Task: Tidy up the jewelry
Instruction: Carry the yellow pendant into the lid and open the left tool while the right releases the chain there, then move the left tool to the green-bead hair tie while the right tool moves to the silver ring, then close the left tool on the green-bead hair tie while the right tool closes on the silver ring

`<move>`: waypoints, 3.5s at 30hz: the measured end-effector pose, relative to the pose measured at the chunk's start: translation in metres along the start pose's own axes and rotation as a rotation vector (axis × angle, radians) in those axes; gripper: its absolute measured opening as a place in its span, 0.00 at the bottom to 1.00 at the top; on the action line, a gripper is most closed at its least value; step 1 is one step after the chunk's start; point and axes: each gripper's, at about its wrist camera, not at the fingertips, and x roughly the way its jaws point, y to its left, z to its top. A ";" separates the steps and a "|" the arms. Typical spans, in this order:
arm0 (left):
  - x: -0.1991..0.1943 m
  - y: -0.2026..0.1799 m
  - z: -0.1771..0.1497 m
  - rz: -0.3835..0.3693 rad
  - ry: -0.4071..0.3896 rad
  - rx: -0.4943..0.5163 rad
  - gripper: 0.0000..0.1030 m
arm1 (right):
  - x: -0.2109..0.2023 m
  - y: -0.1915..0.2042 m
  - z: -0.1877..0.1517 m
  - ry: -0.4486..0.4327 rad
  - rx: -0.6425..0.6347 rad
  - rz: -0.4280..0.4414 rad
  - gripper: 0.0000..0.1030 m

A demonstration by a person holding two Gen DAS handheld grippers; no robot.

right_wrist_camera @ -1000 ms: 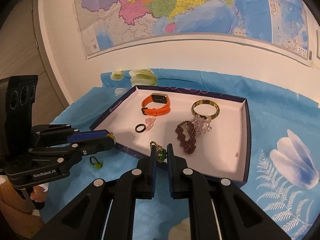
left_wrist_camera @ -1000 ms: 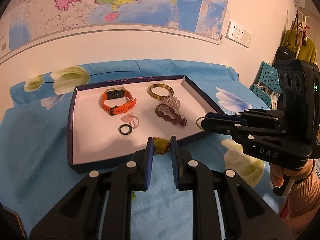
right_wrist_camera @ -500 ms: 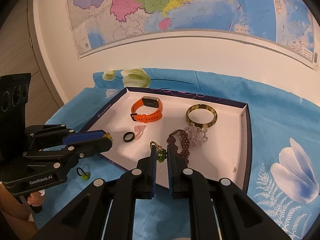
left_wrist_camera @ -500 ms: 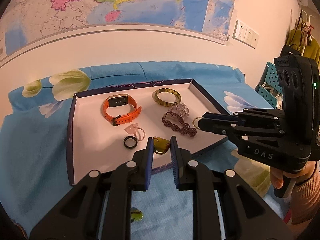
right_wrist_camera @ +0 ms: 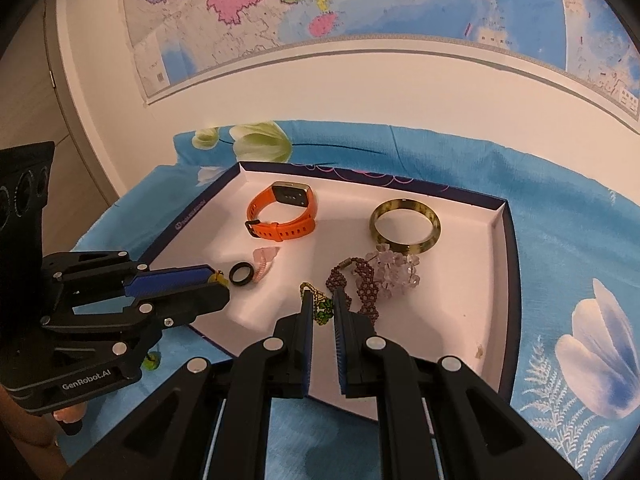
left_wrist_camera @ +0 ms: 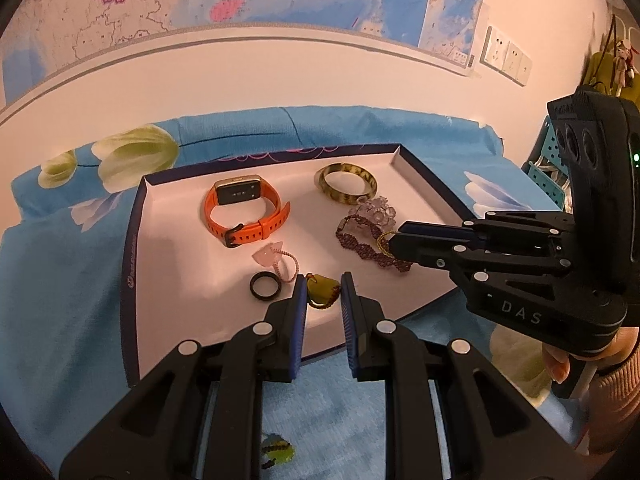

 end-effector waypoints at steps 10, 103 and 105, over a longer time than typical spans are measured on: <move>0.015 0.003 0.002 0.008 0.030 -0.017 0.17 | 0.014 -0.005 0.001 0.029 0.012 -0.017 0.08; -0.039 0.016 -0.082 0.052 0.090 -0.041 0.35 | -0.081 0.034 -0.133 0.040 0.019 -0.085 0.43; -0.039 0.014 -0.082 0.055 0.092 -0.036 0.29 | -0.080 0.036 -0.134 0.040 0.010 -0.091 0.38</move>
